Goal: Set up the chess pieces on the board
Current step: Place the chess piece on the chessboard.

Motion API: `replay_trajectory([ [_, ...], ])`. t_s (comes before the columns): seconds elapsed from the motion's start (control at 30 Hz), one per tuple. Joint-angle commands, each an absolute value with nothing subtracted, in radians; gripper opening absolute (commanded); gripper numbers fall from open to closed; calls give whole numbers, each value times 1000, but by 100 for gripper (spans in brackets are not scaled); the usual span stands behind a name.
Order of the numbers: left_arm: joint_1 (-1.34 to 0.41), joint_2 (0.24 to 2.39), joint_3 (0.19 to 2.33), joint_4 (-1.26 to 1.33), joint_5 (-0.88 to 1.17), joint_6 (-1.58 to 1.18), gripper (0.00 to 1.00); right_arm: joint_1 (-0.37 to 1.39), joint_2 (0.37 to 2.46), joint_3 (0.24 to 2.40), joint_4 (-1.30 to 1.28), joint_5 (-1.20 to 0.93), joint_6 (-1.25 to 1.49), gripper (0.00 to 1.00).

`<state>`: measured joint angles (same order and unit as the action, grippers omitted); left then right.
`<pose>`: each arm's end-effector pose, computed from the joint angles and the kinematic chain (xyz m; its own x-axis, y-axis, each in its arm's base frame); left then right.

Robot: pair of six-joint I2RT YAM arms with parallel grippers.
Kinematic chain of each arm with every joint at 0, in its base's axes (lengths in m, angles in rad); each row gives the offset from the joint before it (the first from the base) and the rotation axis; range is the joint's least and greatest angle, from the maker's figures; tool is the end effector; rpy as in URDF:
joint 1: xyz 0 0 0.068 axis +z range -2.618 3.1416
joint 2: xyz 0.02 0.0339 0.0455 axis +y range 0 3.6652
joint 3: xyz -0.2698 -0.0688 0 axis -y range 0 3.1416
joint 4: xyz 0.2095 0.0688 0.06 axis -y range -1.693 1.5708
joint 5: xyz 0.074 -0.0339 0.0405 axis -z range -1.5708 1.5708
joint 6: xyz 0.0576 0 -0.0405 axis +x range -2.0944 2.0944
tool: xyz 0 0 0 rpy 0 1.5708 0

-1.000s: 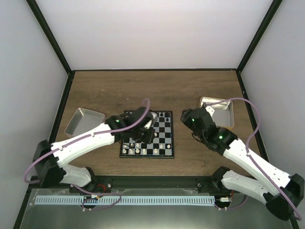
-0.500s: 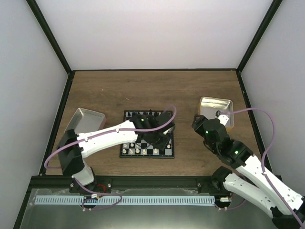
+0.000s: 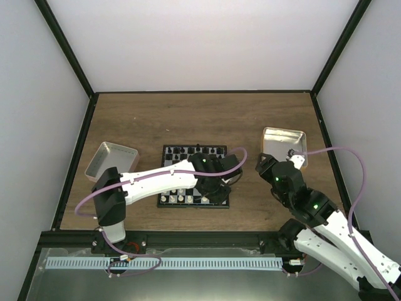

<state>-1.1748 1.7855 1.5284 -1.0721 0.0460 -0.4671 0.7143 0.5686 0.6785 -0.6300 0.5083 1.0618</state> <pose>0.1236 -0.3026 0.2541 -0.7513 0.6309 -0.1935 0.6581 0.7384 -0.1476 0.0956 0.0458 0.2796 -0.4041 0.6593 -0.6341 0.2045 0.7407 0.6399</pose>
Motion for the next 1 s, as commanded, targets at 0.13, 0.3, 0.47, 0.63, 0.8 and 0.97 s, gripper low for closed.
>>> replay_trajectory([
  [0.13, -1181, 1844, 1583, -1179, 48, -442, 4, 707, 527, 641, -651, 562, 1060, 67],
  [0.3, -1181, 1875, 1592, -1182, 66, -430, 4, 707, 523, 623, -647, 561, 1057, 68],
  [0.47, -1182, 1932, 1637, -1215, 52, -429, 4, 707, 523, 610, -641, 553, 1054, 68],
  [0.63, -1179, 1987, 1683, -1246, 43, -425, 4, 707, 518, 596, -637, 550, 1057, 68],
  [0.8, -1175, 2030, 1716, -1283, 9, -406, 5, 708, 512, 586, -630, 549, 1057, 68],
  [0.97, -1165, 2052, 1723, -1295, -3, -383, 8, 707, 509, 586, -642, 559, 1057, 68],
])
